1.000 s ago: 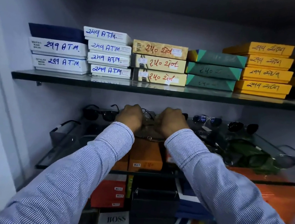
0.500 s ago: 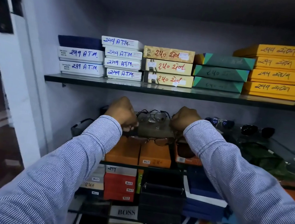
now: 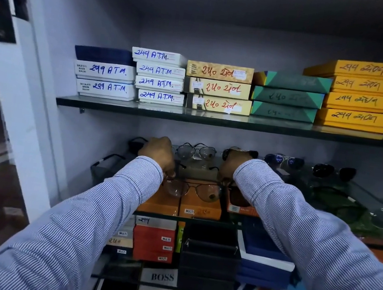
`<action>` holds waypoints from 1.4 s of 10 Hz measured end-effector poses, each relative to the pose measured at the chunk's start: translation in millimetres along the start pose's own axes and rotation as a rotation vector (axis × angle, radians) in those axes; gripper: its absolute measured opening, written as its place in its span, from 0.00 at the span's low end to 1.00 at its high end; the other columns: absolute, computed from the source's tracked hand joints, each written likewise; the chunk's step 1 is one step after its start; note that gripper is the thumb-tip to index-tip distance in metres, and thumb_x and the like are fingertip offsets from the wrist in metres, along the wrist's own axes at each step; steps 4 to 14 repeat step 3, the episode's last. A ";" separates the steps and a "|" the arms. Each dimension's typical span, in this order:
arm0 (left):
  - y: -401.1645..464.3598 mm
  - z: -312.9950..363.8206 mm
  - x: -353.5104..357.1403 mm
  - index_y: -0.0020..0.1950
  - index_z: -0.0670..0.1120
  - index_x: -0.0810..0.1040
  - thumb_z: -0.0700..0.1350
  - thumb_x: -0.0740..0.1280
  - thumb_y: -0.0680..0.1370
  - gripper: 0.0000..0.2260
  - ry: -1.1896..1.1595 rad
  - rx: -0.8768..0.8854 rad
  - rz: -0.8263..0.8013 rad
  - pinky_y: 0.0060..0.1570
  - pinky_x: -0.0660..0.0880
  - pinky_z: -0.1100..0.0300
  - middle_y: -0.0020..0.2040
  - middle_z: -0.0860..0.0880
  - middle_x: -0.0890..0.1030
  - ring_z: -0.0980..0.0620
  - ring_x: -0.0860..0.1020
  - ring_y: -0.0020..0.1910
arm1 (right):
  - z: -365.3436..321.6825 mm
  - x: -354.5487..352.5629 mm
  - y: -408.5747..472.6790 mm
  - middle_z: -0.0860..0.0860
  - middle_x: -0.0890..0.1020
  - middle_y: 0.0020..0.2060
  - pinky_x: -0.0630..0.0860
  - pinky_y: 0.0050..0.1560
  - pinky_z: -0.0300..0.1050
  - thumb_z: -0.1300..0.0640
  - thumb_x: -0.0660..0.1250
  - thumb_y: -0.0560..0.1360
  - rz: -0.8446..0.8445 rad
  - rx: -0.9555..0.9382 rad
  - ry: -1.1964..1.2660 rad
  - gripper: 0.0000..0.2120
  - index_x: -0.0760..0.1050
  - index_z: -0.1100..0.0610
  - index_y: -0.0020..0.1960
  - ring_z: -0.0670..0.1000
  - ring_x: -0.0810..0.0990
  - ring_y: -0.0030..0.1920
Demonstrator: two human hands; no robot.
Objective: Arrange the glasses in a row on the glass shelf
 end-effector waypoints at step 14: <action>-57.9 14.3 -45.0 0.46 0.41 0.81 0.54 0.79 0.70 0.17 0.051 0.091 0.283 0.51 0.83 0.43 0.48 0.39 0.84 0.37 0.84 0.49 | 30.6 -49.9 -74.3 0.51 0.85 0.42 0.74 0.40 0.39 0.48 0.74 0.71 0.422 -0.066 0.336 0.10 0.84 0.54 0.43 0.47 0.82 0.40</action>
Point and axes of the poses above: each hand's wrist, its own y-axis towards the middle knuckle, its own x-axis out of the palm, z = x × y, the point moved 9 cm from there along y, towards the middle knuckle
